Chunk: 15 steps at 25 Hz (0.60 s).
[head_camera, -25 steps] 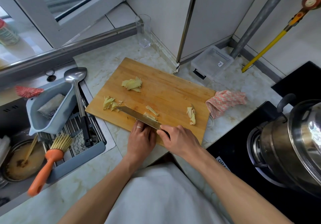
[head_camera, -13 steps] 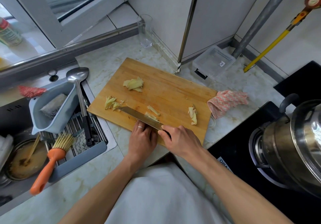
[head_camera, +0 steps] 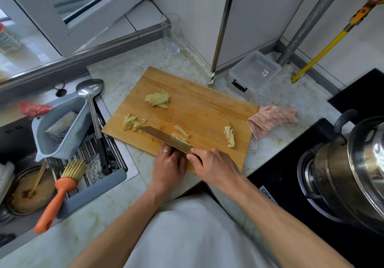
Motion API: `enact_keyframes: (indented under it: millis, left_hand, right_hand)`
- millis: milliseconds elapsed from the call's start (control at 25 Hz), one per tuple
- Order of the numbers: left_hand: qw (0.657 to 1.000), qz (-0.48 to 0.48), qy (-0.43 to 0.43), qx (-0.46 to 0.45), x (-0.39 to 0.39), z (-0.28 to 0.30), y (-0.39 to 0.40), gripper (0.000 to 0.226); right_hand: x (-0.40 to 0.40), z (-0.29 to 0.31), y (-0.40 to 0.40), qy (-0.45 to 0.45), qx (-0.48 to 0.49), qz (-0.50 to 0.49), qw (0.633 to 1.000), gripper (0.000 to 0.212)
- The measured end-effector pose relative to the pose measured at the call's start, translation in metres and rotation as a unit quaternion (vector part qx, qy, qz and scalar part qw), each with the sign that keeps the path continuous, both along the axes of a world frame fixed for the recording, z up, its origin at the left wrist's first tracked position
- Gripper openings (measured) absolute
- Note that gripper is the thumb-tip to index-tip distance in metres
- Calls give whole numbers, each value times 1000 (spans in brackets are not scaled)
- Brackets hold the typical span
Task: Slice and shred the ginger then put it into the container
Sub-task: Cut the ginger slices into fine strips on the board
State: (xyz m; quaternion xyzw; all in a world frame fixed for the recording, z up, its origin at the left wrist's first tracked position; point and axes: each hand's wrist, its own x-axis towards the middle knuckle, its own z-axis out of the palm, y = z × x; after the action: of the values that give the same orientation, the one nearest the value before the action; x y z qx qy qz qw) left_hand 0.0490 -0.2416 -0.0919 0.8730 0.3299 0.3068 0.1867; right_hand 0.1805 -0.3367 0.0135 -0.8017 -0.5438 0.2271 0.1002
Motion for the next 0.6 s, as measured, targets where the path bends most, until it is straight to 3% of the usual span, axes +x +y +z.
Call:
enact_keyframes:
  millis: [600]
  left_hand:
    - [1000, -1, 15, -25, -1, -4, 2, 28]
  right_hand:
    - [-2, 5, -2, -3, 9, 10, 1000, 42]
